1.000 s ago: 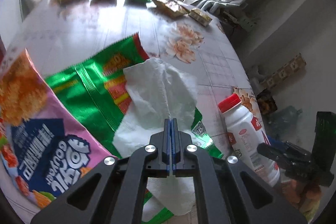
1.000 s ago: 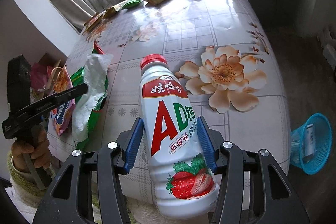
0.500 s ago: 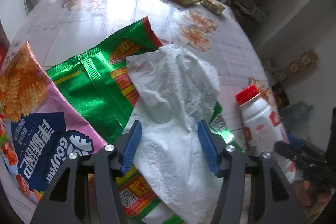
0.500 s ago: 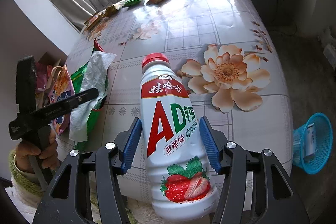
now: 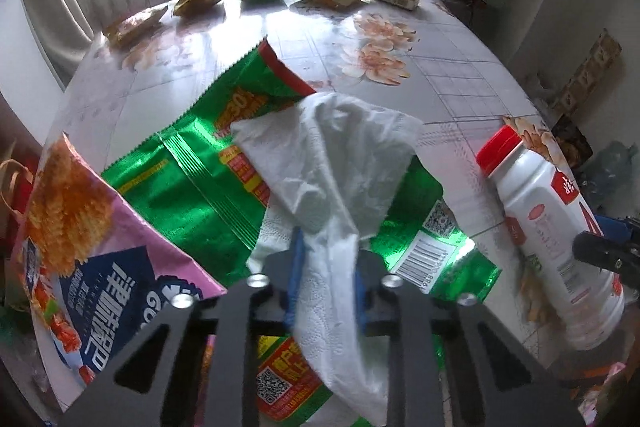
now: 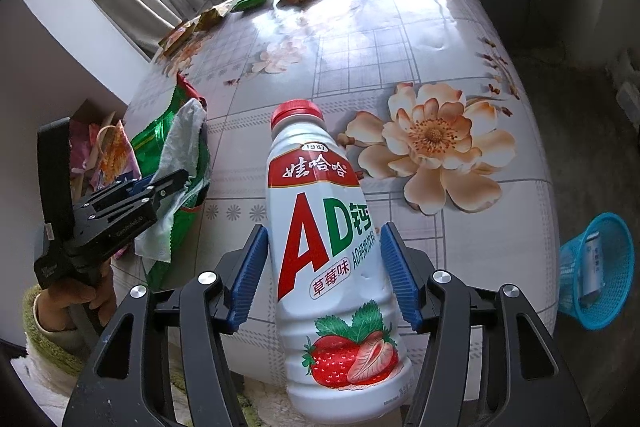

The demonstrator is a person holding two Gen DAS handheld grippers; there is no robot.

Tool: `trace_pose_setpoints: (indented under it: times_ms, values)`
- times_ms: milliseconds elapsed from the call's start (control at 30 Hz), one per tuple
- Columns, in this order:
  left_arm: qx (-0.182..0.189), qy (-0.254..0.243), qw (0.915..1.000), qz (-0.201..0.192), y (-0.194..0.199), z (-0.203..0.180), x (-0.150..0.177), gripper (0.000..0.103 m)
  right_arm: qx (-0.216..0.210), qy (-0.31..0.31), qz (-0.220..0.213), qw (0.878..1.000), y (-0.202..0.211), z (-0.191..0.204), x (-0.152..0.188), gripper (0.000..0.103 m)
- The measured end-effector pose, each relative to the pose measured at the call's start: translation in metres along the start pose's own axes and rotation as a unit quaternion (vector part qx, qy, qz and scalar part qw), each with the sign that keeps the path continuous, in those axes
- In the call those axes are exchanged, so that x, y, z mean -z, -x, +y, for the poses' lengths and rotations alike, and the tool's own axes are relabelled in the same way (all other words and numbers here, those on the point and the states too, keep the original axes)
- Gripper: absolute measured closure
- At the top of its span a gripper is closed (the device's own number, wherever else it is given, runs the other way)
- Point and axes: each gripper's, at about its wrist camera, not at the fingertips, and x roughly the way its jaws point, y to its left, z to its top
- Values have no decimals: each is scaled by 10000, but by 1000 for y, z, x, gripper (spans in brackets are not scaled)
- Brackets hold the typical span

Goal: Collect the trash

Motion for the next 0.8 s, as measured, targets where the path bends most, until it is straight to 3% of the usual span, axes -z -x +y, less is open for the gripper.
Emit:
trace_pose_setpoints:
  times_ms: [233,800]
  values:
    - [-286,-353,9984,-327,15,-8,-2,95,152,240,81,9996,-3,7,-9,45]
    - [-243,-657,9957,-604,31,-26,-4,95,98,243,299,9992,-22,9,-17,46]
